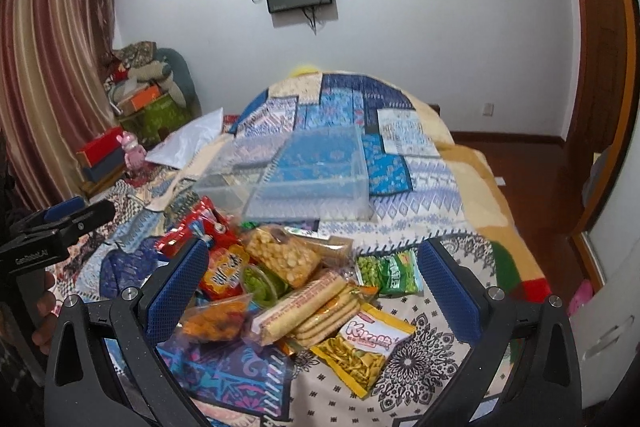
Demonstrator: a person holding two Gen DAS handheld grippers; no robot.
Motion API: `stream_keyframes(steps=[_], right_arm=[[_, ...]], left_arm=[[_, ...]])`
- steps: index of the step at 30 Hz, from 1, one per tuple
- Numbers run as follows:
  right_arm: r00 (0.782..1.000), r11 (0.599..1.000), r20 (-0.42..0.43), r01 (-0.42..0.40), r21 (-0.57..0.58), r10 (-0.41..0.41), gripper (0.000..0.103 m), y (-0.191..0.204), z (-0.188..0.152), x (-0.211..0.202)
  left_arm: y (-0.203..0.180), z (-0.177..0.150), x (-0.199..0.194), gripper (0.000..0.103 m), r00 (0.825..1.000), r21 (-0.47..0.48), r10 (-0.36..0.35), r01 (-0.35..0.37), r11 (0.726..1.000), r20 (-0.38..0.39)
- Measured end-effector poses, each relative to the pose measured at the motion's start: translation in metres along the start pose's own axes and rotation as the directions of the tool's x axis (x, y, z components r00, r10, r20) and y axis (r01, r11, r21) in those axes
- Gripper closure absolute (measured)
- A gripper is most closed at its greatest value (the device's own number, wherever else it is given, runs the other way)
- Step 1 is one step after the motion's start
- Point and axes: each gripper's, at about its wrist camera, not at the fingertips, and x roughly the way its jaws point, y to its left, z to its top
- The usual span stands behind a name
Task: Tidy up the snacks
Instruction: 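Grasp the red chip bag with the left tool while the right tool grasps the puffed corn bag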
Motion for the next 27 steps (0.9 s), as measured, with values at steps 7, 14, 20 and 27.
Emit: stream_keyframes(steps=[7, 14, 20, 27], right_arm=[[0.997, 1.0, -0.07, -0.016, -0.022, 0.015, 0.0, 0.0, -0.001, 0.034], [0.989, 0.992, -0.143, -0.062, -0.105, 0.047, 0.013, 0.011, -0.003, 0.068], [0.969, 0.984, -0.225, -0.13, -0.12, 0.1, 0.03, 0.018, -0.006, 0.097], [0.944, 0.975, -0.299, -0.181, -0.128, 0.136, 0.039, 0.023, -0.01, 0.121]], left_arm=[[0.009, -0.006, 0.045, 0.0, 0.994, -0.04, -0.03, 0.026, 0.999, -0.102], [0.004, -0.004, 0.07, 0.01, 0.987, -0.028, -0.072, 0.069, 0.997, -0.146], [-0.005, -0.006, 0.088, 0.025, 0.977, 0.013, -0.093, 0.098, 0.995, -0.192], [-0.01, -0.01, 0.106, 0.04, 0.96, 0.022, -0.125, 0.135, 0.991, -0.252]])
